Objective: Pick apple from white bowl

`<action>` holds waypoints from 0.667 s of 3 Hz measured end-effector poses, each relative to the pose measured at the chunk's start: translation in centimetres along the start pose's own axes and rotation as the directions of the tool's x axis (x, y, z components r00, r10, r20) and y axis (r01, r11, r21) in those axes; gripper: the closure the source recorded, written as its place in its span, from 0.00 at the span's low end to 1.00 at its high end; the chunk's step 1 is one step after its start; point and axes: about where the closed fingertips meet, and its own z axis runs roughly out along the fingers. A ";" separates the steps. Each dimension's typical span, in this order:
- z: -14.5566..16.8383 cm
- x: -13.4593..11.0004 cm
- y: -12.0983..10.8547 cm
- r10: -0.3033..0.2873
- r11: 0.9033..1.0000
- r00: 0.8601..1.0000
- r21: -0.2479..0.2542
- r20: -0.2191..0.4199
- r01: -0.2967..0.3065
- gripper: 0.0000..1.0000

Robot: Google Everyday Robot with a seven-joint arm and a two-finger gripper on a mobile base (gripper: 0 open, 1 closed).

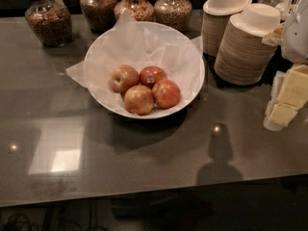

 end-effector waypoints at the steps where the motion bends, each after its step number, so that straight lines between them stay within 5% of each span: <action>1: 0.0 0.0 0.0 0.000 1.000 1.000 0.000 0.000 0.000 0.00; 2: 0.5 -0.7 -0.7 -0.002 1.000 0.999 0.020 0.051 0.001 0.00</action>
Offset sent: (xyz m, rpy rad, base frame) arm 0.0237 0.0110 -0.0091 0.1088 -0.0626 0.0254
